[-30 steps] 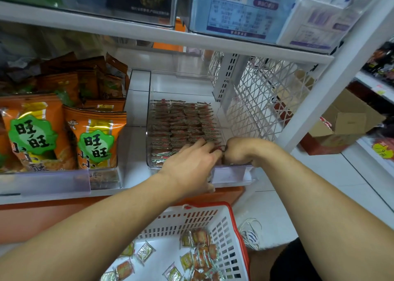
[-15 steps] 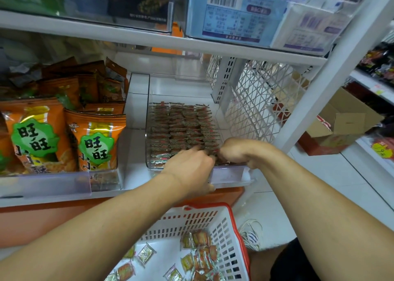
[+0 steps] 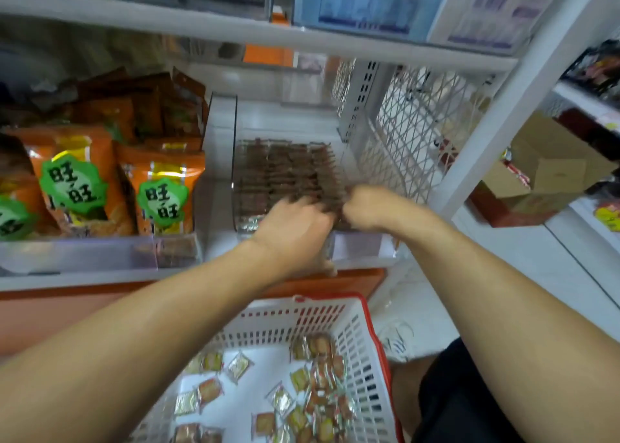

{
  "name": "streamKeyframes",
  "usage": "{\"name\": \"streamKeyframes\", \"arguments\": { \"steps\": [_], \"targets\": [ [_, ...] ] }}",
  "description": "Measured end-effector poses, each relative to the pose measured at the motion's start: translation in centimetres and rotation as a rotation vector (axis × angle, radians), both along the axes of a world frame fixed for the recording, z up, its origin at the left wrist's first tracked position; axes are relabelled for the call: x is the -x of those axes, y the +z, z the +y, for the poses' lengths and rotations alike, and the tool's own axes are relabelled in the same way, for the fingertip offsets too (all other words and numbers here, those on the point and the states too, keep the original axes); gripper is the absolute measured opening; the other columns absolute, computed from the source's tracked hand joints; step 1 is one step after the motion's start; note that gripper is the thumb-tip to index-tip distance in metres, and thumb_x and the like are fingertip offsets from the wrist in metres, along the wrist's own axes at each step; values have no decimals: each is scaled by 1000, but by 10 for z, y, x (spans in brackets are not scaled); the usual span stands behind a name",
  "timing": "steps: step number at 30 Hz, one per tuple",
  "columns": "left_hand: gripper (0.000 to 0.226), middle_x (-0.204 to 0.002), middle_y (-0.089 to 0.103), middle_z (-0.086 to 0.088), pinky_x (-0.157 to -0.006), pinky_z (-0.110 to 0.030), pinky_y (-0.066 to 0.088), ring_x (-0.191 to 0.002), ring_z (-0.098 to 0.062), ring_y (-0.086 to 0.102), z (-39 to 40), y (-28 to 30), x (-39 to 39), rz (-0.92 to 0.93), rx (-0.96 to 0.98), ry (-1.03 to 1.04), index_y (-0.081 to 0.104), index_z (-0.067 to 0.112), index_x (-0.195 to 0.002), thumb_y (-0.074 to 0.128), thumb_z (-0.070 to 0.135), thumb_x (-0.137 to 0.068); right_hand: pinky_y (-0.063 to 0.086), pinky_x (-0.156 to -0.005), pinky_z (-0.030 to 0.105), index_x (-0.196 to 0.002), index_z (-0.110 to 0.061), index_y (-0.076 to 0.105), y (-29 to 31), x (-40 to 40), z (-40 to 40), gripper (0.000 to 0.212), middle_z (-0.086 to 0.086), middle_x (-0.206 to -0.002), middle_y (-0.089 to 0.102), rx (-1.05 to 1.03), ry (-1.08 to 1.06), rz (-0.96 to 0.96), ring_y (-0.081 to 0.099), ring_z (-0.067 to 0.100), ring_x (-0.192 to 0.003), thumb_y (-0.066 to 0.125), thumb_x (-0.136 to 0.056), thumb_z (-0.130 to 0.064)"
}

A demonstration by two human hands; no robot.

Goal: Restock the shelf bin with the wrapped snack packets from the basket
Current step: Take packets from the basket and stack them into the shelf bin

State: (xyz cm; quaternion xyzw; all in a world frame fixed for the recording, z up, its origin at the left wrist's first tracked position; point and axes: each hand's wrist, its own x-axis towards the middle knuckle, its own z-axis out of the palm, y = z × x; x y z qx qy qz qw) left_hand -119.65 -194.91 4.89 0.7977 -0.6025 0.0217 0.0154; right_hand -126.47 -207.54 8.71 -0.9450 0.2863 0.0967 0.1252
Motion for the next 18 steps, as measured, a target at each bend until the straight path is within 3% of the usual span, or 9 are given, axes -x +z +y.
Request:
{"name": "streamKeyframes", "arguments": {
  "steps": [2, 4, 7, 8, 10, 13, 16, 18],
  "targets": [
    [80, -151, 50, -4, -121, -44, 28, -143, -27, 39, 14, 7, 3, -85, 13, 1, 47, 18, -147, 73, 50, -79, 46, -72, 24, -97, -22, 74, 13, 14, 11, 28, -3, -96, 75, 69, 9, -272, 67, 22, -92, 52, -83, -11],
    [68, -149, 51, -8, -119, -44, 26, -143, -30, 37, 34, 10, 6, -138, 85, -8, 52, 14, -144, 69, 35, -83, 44, -62, 25, -72, -28, 68, 20, 31, 25, 25, -19, -60, 64, 8, 10, -595, 59, 5, -63, 46, -71, -17],
    [23, -103, 63, -6, -83, -41, 39, -103, -30, 53, 78, -3, 17, -138, 396, -125, 67, 13, -102, 60, 25, -83, 38, -55, 26, -65, -22, 59, -3, 56, 57, 17, -16, -56, 58, -103, 287, -776, 51, 5, -55, 43, -67, -17],
    [14, -91, 59, -4, -74, -40, 36, -91, -28, 51, 94, -14, 21, -80, 461, -161, 62, 15, -92, 59, 25, -83, 41, -57, 27, -65, -22, 58, -25, 66, 66, 17, -13, -59, 58, -130, 393, -717, 54, 7, -59, 43, -69, -16],
    [12, -86, 57, -1, -70, -40, 40, -85, -25, 50, 123, -51, 29, 122, 331, -144, 58, 18, -90, 62, 27, -83, 46, -63, 32, -71, -24, 58, -81, 81, 79, 17, -8, -74, 64, -122, 497, -374, 61, 18, -73, 42, -74, -18],
    [30, -122, 61, 2, -94, -39, 48, -117, -22, 56, 156, -127, 35, 383, -247, 84, 61, 24, -118, 62, 35, -91, 43, -68, 33, -90, -23, 61, -178, 97, 84, 17, 1, -99, 66, -161, 524, 265, 62, 27, -96, 52, -84, -10],
    [58, -150, 47, -2, -108, -37, 43, -136, -23, 48, 183, -195, 38, 561, -589, 268, 46, 25, -145, 64, 39, -92, 44, -96, 40, -125, -19, 59, -262, 102, 91, 37, 12, -137, 51, -208, 277, 409, 45, 37, -130, 57, -89, -11],
    [67, -157, 41, -6, -110, -35, 42, -139, -26, 46, 194, -225, 39, 633, -691, 339, 38, 24, -152, 63, 42, -93, 35, -113, 51, -149, -16, 38, -305, 105, 99, 60, 14, -159, 25, -192, 25, 396, 27, 40, -144, 55, -92, -16]
  ]
}}
